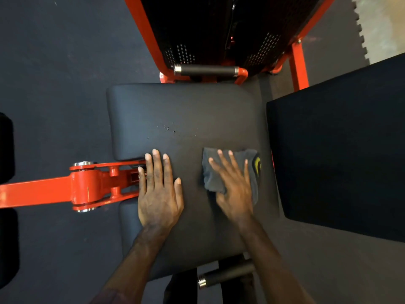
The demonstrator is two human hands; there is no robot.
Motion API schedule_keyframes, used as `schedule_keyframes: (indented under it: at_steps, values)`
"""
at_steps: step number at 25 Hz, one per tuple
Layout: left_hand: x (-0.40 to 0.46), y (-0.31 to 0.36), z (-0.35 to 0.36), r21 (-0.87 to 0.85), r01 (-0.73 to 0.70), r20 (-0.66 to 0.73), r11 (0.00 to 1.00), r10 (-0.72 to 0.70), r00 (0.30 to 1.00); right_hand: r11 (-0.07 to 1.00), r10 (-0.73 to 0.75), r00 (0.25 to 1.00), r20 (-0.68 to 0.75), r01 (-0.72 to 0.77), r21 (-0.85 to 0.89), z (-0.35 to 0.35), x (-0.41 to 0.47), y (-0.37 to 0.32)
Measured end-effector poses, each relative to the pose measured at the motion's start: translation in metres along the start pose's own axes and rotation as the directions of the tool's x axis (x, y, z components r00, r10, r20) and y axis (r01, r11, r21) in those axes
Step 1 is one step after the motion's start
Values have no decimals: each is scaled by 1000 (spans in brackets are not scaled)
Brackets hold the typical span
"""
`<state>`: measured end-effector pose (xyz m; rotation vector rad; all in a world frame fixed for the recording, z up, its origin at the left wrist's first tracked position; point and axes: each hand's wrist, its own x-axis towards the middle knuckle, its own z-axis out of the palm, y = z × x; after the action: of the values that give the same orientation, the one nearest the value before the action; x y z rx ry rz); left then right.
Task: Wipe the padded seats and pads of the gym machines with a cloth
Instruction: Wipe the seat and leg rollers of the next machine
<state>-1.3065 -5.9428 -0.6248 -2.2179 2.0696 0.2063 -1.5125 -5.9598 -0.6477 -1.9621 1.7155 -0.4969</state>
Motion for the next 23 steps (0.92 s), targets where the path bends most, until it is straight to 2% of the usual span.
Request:
schedule_keyframes:
  at_steps: [1, 2, 4, 5, 6, 8, 10, 11, 12, 14, 16, 17, 18, 21, 23]
  values:
    - [0, 0, 0, 6, 0, -4, 1000, 0, 1000, 999, 22, 1000, -17, -23, -34, -3, 17, 14]
    - [0, 0, 0, 7, 2, -4, 1000, -2, 1000, 993, 109, 992, -61, -112, -46, -6, 27, 29]
    - [0, 1, -2, 1, 2, -2, 1000, -2, 1000, 932, 359, 918, -170, -363, 4, -9, 16, 40]
    - [0, 1, -3, 0, 4, 2, 1000, -4, 1000, 897, 437, 876, -203, -442, 25, -6, 0, 31]
    - [0, 1, -4, -1, 7, 11, 1000, -7, 1000, 887, 456, 867, -201, -461, 22, -1, -16, 16]
    - [0, 0, -5, -7, 3, 19, 1000, -3, 1000, 931, 364, 925, -108, -364, 17, 5, -36, -9]
    - [0, 0, -5, -1, -4, 17, 1000, 4, 1000, 984, 175, 983, -61, -174, 27, 0, -16, 5]
    - [0, 0, -4, 2, -2, 13, 1000, 2, 1000, 992, 129, 989, -65, -129, 5, -5, 2, 24]
    - [1, 0, -3, 0, 1, 10, 1000, -1, 1000, 991, 129, 988, -89, -131, -22, -10, 17, 45]
    - [0, 0, -3, -15, 2, 8, 1000, -2, 1000, 966, 258, 948, -184, -256, 37, -19, 25, 79]
    - [0, 0, -4, -22, -2, 9, 1000, 3, 1000, 919, 395, 890, -227, -387, 82, -17, 8, 70]
    - [0, -1, -4, -26, 0, 13, 1000, 1, 1000, 913, 408, 888, -213, -404, 60, -11, -5, 55]
    - [0, -1, -5, -33, 4, 18, 999, -4, 1000, 925, 378, 909, -177, -379, 30, -7, -16, 38]
    - [-1, -1, -4, -38, 3, 23, 999, -2, 1000, 993, 116, 992, -45, -115, 32, -16, 0, 44]
    - [0, -1, -4, -30, 2, 17, 1000, -1, 1000, 996, 91, 993, -70, -90, 11, -26, 35, 84]
